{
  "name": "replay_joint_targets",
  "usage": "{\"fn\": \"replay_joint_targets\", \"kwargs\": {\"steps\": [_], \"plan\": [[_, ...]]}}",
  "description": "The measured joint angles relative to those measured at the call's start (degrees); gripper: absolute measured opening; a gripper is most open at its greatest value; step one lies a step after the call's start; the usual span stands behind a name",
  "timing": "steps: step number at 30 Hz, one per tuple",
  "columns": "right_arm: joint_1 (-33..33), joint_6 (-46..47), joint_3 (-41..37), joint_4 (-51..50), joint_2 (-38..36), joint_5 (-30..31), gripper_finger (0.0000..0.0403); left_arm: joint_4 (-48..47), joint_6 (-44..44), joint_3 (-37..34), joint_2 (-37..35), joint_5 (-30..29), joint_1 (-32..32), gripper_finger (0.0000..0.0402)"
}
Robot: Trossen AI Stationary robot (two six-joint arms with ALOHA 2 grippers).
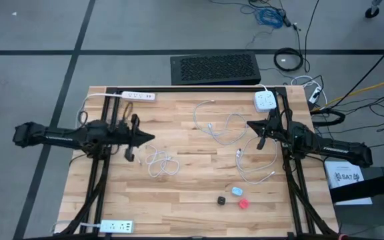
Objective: Insert USB
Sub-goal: Insert the white charger adapter into the white outlet extension
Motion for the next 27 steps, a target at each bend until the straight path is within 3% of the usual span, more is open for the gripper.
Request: {"fn": "replay_joint_targets", "kwargs": {"steps": [3,7,14,23,27], "plan": [[0.0,0.0,0.0,0.0,0.0,0.0,0.0000,-6.3,4.1,6.2,6.1,-3.6,0.1,0.0002],[0.0,0.0,0.0,0.0,0.0,0.0,0.0000,-22.1,5.6,15.9,14.1,-10.7,1.7,0.0002],[0.0,0.0,0.0,0.0,0.0,0.0,0.0000,-47.8,5.9,30.4,26.2,-16.3,6.9,0.0002],[0.0,0.0,0.0,0.0,0.0,0.0,0.0000,-54.7,14.8,32.8,36.3,-24.8,16.0,0.0002],[0.0,0.0,0.0,0.0,0.0,0.0,0.0000,-56.7,15.0,32.8,39.8,-32.0,20.3,0.0002]]}}
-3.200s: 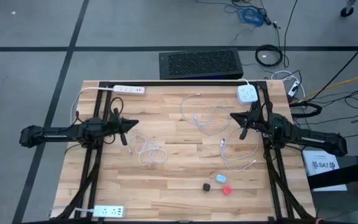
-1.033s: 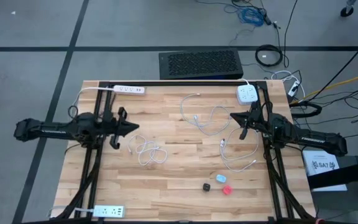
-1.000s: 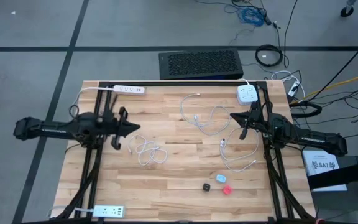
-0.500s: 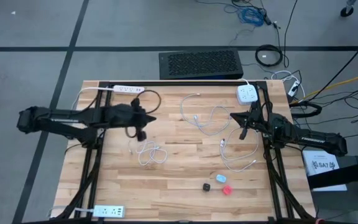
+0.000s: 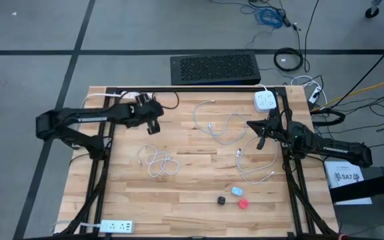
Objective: Insert USB
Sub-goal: Insert the white charger adapter into the white outlet extension
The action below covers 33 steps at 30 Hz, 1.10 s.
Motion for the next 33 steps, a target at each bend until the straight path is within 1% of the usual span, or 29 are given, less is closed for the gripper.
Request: {"fn": "replay_joint_targets", "kwargs": {"steps": [3,7,10,12,14,16,19,22,26,30,33], "plan": [[0.0,0.0,0.0,0.0,0.0,0.0,0.0000,-0.8,0.1,0.0,2.7,-3.9,4.3,0.0002],[0.0,0.0,0.0,0.0,0.0,0.0,0.0000,0.3,0.2,0.0,7.0,-4.6,11.5,0.0002],[0.0,-0.2,0.0,0.0,0.0,0.0,0.0000,4.1,2.2,0.0,10.3,-4.7,16.4,0.0002],[0.0,-2.2,0.0,0.0,0.0,0.2,0.0000,7.7,4.7,0.0,12.3,-4.2,19.1,0.0002],[0.0,-3.5,0.0,0.0,0.0,0.3,0.0000,11.8,6.7,0.0,14.4,-2.3,21.6,0.0002],[0.0,-4.2,0.0,0.0,0.0,0.3,0.0000,15.3,7.3,0.0,16.7,-0.1,23.8,0.0002],[0.0,-4.3,0.0,0.3,0.0,0.4,0.0000,19.5,7.4,0.1,20.1,1.3,26.6,0.0002],[0.0,-4.3,0.0,1.0,0.0,0.4,0.0000,20.4,7.2,1.1,23.1,1.7,28.1,0.0002],[0.0,-4.3,0.0,2.3,0.0,0.4,0.0000,20.1,7.2,1.3,25.0,2.8,27.9,0.0002],[0.0,-2.4,0.0,4.9,0.0,0.2,0.0000,19.7,6.5,1.2,24.7,6.6,25.6,0.0002],[0.0,-1.2,0.0,6.1,0.0,0.2,0.0000,20.1,4.9,1.3,24.6,12.1,23.3,0.0002]]}}
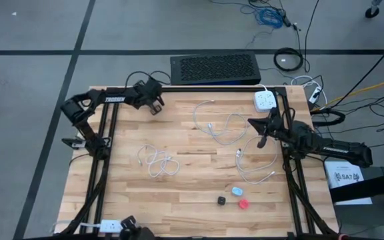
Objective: Insert USB
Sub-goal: Insert the white charger adapter into the white outlet extension
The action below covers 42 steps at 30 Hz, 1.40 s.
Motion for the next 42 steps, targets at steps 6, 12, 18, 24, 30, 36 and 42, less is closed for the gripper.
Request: {"fn": "replay_joint_targets", "kwargs": {"steps": [6,12,18,24,30,36,42], "plan": [[0.0,6.8,0.0,0.4,0.0,0.0,0.0000,2.0,-3.7,0.0,0.0,6.2,-5.3,0.0002],[0.0,13.2,0.0,0.4,0.0,-0.1,0.0000,3.9,-6.7,-0.2,0.1,10.2,-10.7,0.0002],[0.0,14.5,0.0,0.5,0.0,-4.1,0.0000,4.9,-9.8,-0.3,0.2,12.1,-15.1,0.0002],[0.0,20.9,0.0,2.2,0.0,-14.4,0.0000,6.8,-11.4,-0.4,0.3,12.5,-18.6,0.0002],[2.0,26.9,2.6,-0.6,1.5,-19.6,0.0000,7.8,-11.5,-0.4,0.3,12.6,-20.8,0.0002],[7.0,29.1,9.9,-9.8,8.5,-19.2,0.0000,9.6,-12.9,-0.4,0.4,12.8,-21.2,0.0002],[11.5,27.4,17.9,-18.7,20.6,-14.5,0.0000,11.0,-12.9,-0.5,0.4,12.8,-21.2,0.0002]]}}
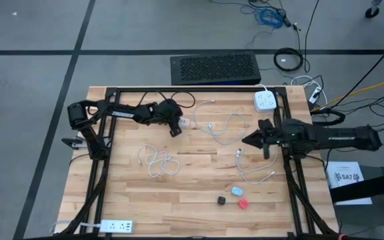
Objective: Insert USB
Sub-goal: Insert the white charger adapter into the white outlet extension
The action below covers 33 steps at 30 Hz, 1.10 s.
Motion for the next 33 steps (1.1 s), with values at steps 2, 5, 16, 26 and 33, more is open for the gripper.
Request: {"fn": "replay_joint_targets", "kwargs": {"steps": [2,5,16,26,33], "plan": [[0.8,-0.5,2.2,-2.0,4.5,0.2,0.0000,0.2,0.0,0.0,0.0,0.0,0.0,0.0002],[2.3,-1.6,4.9,-3.0,11.3,0.0,0.0000,0.8,0.0,0.0,0.0,0.0,0.0,0.0002],[12.0,0.6,17.0,-11.9,34.5,-1.9,0.0002,1.4,0.5,0.0,0.0,-0.3,0.0,0.0002],[19.9,10.7,27.1,-20.2,47.5,-6.2,0.0116,2.1,0.5,0.1,0.0,-0.5,0.1,0.0002],[23.7,17.3,29.0,-20.3,52.8,-6.4,0.0209,2.9,0.6,0.1,0.0,-0.5,0.1,0.0002]]}}
